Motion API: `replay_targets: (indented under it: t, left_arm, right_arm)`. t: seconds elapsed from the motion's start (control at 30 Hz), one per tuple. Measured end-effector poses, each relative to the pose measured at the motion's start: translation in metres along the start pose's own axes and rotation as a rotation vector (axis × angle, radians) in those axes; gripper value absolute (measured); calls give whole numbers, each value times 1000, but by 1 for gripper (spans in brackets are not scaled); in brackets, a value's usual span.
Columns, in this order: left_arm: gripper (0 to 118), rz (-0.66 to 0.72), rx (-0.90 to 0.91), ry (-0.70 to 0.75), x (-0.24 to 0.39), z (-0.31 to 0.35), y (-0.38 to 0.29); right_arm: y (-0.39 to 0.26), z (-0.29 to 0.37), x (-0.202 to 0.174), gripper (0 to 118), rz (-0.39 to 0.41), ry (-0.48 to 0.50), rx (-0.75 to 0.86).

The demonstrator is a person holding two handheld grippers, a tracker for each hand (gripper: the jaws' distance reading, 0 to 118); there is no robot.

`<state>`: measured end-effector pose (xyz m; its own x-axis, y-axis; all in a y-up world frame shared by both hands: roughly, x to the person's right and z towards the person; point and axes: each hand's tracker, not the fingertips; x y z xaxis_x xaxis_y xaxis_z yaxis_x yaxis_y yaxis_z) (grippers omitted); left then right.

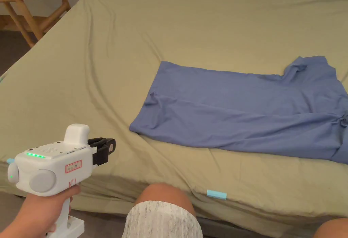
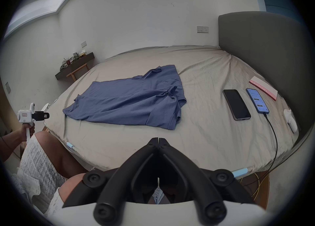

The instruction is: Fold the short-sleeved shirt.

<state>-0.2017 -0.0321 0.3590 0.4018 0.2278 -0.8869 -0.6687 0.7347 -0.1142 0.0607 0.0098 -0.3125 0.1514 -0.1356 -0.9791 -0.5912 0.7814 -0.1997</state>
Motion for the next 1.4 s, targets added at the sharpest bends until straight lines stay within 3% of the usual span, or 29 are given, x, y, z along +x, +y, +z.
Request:
replay_targets:
  t: [0.4,0.5,0.57,0.7,0.77,0.87,1.07,1.1,1.17,1.2,1.4]
  left_arm:
    - [1,-106,-27,4,7,-72,36]
    - [17,-93,-29,2,2,-84,43]
    - [35,-109,-33,43,2,-94,47]
    - [40,-95,-66,24,-2,-113,51]
    - [49,-123,-84,38,-1,-121,51]
    - [50,-96,-121,49,-4,-132,50]
    - [48,-72,-207,24,9,-132,45]
    - [41,-75,-200,15,11,-131,44]
    - [15,-92,-182,17,16,-127,45]
    - [9,-83,-177,10,15,-125,48]
    - [2,-41,-153,-42,20,-116,58]
  right_arm:
    - [8,-6,10,0,-48,-22,-1]
    - [5,-9,14,0,-60,-18,-12]
    - [3,-10,15,0,-67,-18,-18]
    - [0,-13,20,0,-81,-18,-30]
    - [-3,-14,24,0,-89,-15,-33]
    - [-5,-14,28,0,-96,-15,-33]
    - [-5,-12,30,0,-99,-14,-30]
    - [-5,-12,30,0,-99,-13,-30]
    - [-6,-12,31,0,-94,-14,-30]
    - [-5,-13,31,0,-92,-14,-30]
    - [-2,-22,29,0,-83,0,-27]
